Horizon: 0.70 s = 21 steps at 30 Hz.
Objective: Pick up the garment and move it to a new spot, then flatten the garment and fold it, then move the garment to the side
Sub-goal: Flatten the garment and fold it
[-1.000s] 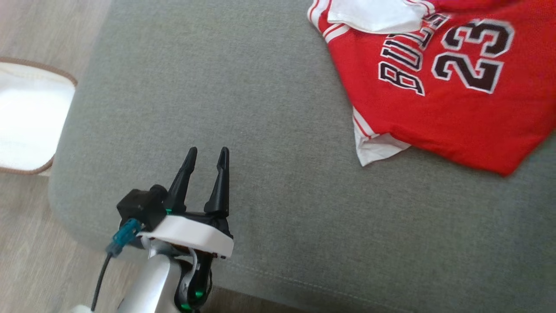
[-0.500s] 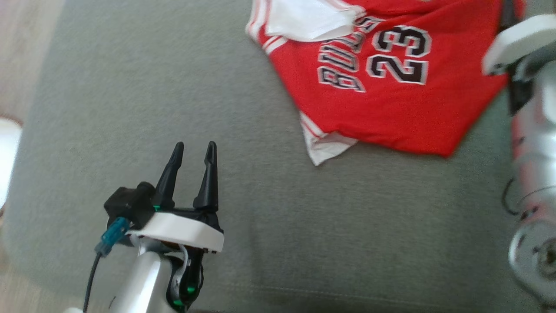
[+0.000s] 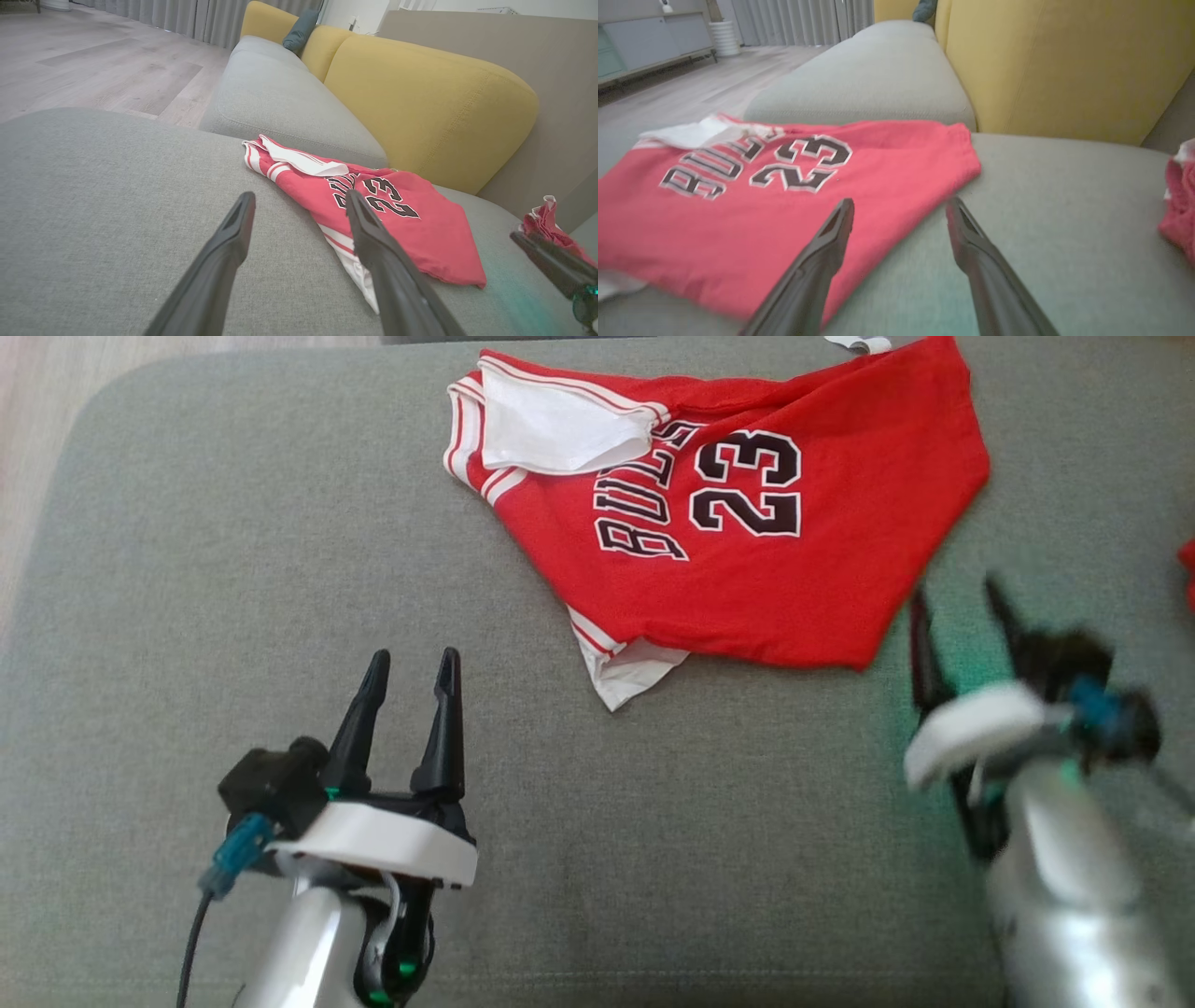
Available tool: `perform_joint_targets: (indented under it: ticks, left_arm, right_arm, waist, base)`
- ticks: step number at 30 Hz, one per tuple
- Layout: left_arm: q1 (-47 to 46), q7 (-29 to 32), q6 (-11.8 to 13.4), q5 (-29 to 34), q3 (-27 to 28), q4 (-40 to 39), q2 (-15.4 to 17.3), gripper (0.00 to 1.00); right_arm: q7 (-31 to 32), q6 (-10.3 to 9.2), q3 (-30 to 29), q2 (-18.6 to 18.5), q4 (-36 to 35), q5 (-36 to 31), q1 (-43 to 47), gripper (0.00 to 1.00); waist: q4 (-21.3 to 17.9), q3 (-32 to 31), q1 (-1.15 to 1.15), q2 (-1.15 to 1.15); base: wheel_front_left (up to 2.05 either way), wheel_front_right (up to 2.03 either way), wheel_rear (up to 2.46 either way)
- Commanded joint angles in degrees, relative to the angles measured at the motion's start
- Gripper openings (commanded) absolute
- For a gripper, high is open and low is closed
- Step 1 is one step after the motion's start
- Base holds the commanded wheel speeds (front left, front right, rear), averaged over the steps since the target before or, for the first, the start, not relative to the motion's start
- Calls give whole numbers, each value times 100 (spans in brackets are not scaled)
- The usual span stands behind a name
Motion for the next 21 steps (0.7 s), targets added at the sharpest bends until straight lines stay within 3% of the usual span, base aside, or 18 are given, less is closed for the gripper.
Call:
perform_joint_targets:
  ticks: [1,4,8,15,21]
  left_arm:
    - [-35,-70,36,4,246,-209,31,100]
    - [-22,-70,36,6,281,-229,31,100]
    - [-61,-70,13,16,274,-234,31,100]
    - [-114,-70,14,21,263,-204,31,100]
    - [-125,-70,27,7,286,-203,31,100]
  right_arm:
    - [-50,37,274,112,-291,103,149,100]
    - [81,37,618,114,-548,375,587,100]
    - [273,37,725,115,-724,139,787,100]
    - [540,37,366,116,-567,-473,649,100]
    - [537,37,159,116,-324,-594,501,100]
  waist:
    - [19,11,0,0]
    - [60,57,0,0]
    - [153,141,0,0]
    - [386,239,0,0]
    - [480,276,0,0]
  base:
    - [0,0,0]
    - [0,0,0]
    - [0,0,0]
    - [0,0,0]
    - [0,0,0]
